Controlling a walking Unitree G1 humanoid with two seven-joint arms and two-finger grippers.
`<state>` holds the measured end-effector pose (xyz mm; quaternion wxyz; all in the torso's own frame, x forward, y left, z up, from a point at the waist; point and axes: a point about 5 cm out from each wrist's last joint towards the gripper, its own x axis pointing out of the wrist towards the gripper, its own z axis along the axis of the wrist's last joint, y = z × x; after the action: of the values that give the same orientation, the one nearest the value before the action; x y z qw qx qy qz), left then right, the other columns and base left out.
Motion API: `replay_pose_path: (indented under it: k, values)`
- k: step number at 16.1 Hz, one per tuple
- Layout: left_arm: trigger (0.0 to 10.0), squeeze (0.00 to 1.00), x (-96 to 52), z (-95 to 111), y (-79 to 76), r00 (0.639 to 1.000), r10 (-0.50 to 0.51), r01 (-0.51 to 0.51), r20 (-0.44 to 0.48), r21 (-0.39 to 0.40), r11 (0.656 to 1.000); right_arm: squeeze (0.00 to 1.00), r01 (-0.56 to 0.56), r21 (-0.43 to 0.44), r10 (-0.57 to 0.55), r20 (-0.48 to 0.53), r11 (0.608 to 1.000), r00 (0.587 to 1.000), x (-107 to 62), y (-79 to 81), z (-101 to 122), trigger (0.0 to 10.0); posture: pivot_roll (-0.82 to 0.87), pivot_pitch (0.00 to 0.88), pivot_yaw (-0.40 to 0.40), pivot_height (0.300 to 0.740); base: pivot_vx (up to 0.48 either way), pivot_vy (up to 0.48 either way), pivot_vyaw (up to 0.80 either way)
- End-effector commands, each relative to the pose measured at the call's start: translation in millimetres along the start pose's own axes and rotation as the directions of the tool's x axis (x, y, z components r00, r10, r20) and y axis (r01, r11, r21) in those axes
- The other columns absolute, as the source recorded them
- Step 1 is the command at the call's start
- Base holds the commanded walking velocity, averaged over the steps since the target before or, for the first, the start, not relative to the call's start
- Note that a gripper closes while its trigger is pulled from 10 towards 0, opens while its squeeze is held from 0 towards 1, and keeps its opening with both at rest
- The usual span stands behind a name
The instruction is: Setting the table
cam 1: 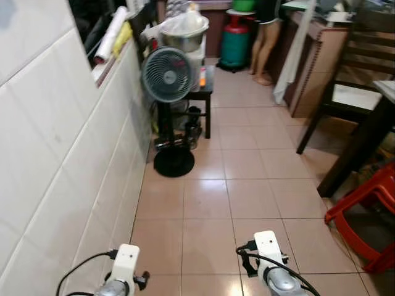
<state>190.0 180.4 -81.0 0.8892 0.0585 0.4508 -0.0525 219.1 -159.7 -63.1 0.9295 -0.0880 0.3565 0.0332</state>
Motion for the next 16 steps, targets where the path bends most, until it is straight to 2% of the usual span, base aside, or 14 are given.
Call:
replay_pose_path:
  k: [1,3,6,8,10,12,16]
  values:
    - [10.0,0.00,1.2,4,-2.7,1.000,-0.014,0.014,-0.001,-0.006,1.000,0.00,0.004,0.006,-0.004,-0.005,1.000,1.000,0.8,-0.6,1,10.0,-0.07,0.000,0.032,0.740,0.289,0.000,-0.48]
    - [10.0,0.00,3.6,8,-21.3,0.999,-0.048,0.048,0.005,0.012,0.999,0.00,0.006,0.015,-0.006,-0.016,1.000,1.000,0.3,-1.2,-1,10.0,-0.07,0.000,0.036,0.740,0.321,0.000,-0.48]
    - [10.0,0.00,4.6,10,-29.3,0.998,-0.061,0.061,0.006,0.015,0.998,0.00,0.002,0.010,-0.002,-0.023,1.000,1.000,-0.3,-1.0,-3,10.0,-0.08,0.000,0.039,0.740,0.345,0.000,-0.48]
    - [10.0,0.00,3.4,8,-19.5,0.999,-0.051,0.051,0.002,0.014,0.999,0.00,0.002,0.007,-0.002,-0.024,1.000,1.000,-0.5,-1.1,-4,10.0,-0.08,0.000,0.041,0.740,0.360,0.000,0.00]
    - [10.0,0.00,0.3,2,1.8,1.000,-0.026,0.026,-0.007,0.009,1.000,0.00,-0.009,-0.009,0.009,-0.024,1.000,1.000,-0.6,-0.5,-4,10.0,-0.08,0.000,0.041,0.740,0.362,0.000,0.00]
    - [10.0,0.00,-0.2,1,3.8,1.000,-0.025,0.025,-0.010,0.011,1.000,0.00,-0.012,-0.010,0.012,-0.024,1.000,1.000,-0.8,-0.2,-4,10.0,-0.08,0.000,0.041,0.740,0.360,0.000,0.26]
    - [10.0,0.00,-1.0,-1,6.6,1.000,-0.026,0.026,-0.014,0.013,1.000,0.00,-0.013,-0.014,0.013,-0.025,1.000,1.000,-1.1,0.5,-5,10.0,-0.08,0.000,0.043,0.740,0.362,0.000,0.78]
